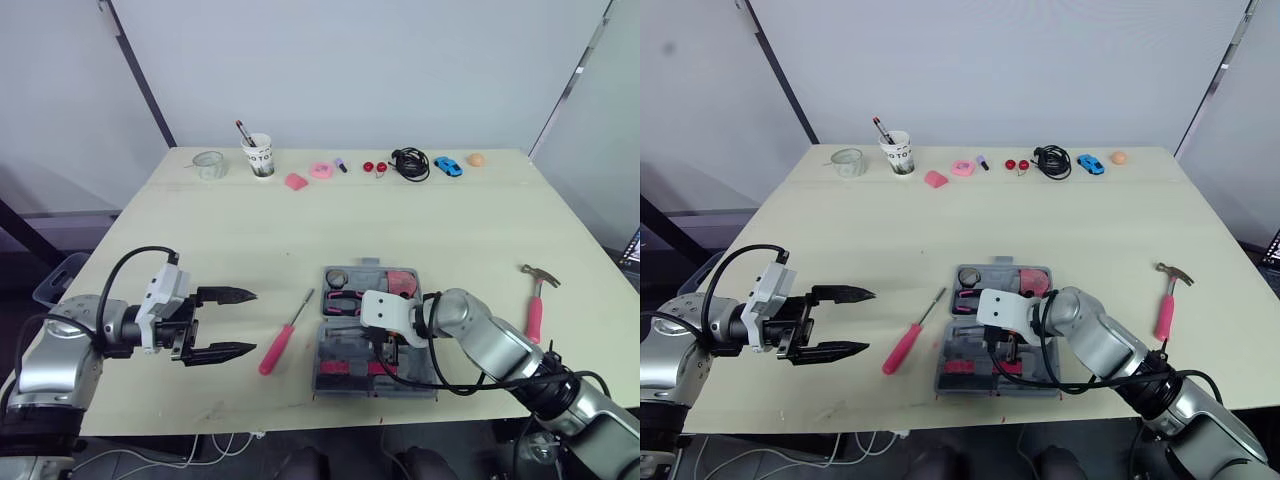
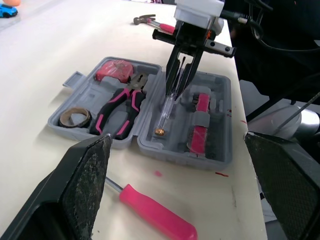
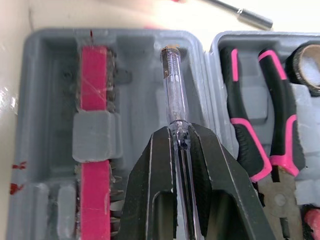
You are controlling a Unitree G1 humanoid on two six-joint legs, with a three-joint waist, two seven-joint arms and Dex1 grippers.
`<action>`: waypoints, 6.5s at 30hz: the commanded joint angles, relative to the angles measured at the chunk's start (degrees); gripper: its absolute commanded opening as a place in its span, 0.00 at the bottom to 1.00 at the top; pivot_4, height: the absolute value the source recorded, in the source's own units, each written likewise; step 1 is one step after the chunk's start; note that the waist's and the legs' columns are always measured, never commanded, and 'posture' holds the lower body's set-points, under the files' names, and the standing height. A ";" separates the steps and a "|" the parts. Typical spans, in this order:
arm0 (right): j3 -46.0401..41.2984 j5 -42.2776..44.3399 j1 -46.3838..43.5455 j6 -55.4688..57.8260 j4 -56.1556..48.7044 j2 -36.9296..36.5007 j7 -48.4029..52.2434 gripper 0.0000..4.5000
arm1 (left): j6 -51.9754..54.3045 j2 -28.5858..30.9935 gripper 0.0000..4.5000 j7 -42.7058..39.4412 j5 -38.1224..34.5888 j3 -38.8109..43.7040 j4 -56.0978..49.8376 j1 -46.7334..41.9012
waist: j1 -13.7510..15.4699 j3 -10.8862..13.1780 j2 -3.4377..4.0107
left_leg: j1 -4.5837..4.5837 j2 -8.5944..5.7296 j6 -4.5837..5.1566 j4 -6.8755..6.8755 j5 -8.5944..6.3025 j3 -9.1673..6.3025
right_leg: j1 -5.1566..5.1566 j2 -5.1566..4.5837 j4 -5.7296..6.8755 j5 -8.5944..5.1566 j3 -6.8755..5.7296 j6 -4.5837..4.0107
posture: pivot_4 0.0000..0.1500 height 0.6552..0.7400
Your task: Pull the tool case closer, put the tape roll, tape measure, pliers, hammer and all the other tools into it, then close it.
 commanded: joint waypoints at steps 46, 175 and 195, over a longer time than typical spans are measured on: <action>-9.30 0.69 7.81 -19.33 12.69 7.03 -0.89 0.01 | -0.47 0.30 1.00 0.09 -0.52 0.83 -2.51 1.15 | -0.09 -0.03 -0.07 | 0.02 0.02 0.00 0.00 0.00 0.03 | 0.00 0.02 0.03 0.01 0.01 0.01 | 1.00 1.00; -56.18 13.70 -13.27 -27.01 80.49 -4.15 -39.18 0.19 | 18.82 -6.66 1.00 21.87 -12.18 -1.19 -30.14 -4.13 | -0.43 0.08 0.25 | 0.18 -0.06 0.01 -0.06 0.01 0.10 | 0.22 0.04 -0.11 0.09 0.23 -0.05 | 1.00 1.00; -54.39 16.87 12.08 -5.53 23.98 4.36 -41.75 0.01 | 17.51 -6.77 1.00 18.47 -11.13 -2.77 -28.66 -4.52 | -0.13 0.09 0.28 | 0.14 -0.03 0.01 -0.07 0.02 -0.01 | 0.20 0.05 -0.05 0.09 0.20 -0.04 | 1.00 1.00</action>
